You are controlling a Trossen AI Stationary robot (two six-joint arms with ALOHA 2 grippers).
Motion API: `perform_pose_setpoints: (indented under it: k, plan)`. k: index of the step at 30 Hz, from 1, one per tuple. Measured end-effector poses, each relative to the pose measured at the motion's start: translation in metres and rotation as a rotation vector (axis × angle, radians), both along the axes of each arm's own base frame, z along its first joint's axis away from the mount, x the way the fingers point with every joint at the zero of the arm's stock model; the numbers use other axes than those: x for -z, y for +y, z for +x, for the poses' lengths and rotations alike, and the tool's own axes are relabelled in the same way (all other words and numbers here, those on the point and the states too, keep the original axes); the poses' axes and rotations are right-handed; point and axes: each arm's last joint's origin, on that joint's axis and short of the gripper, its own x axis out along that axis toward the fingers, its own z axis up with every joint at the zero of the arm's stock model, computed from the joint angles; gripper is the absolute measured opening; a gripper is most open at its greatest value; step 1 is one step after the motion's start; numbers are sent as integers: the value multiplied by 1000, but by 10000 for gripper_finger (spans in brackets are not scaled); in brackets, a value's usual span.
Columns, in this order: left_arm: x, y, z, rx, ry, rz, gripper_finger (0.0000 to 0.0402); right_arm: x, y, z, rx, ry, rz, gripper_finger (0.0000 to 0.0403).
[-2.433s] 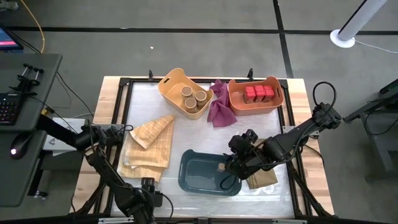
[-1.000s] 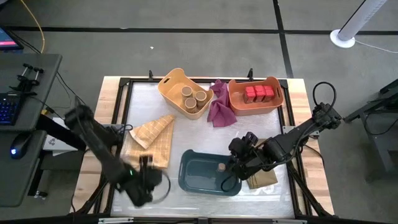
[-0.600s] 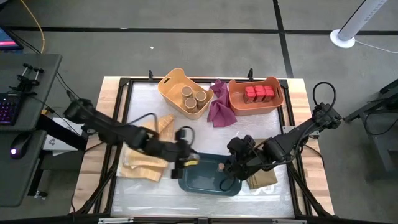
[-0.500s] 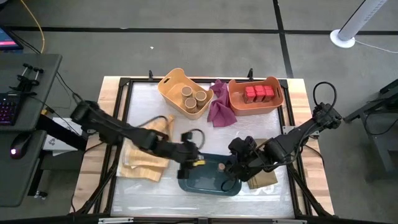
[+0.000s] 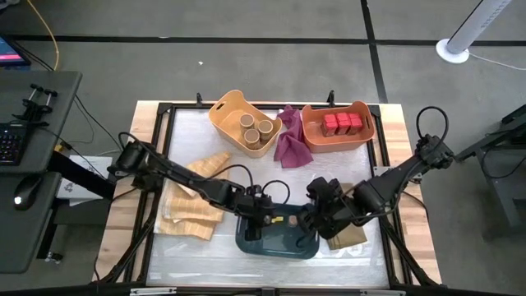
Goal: Sort spices by type
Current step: Put the transparent seasoning bottle into the blue bin
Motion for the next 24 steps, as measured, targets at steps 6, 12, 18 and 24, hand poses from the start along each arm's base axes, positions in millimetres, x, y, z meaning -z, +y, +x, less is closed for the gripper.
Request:
perform_pose_setpoints:
  k: [6,12,18,24]
  plan:
    - [1,6,2,32,1,32,183,0,-6,3,20,-1,0,314]
    - [1,7,1,80,2,67,221,0,-6,3,21,-1,-1,314]
    - [1,7,1,90,3,76,252,0,-6,3,20,-1,-1,314]
    - [1,7,1,82,1,70,258,0,-6,3,17,0,-4,314]
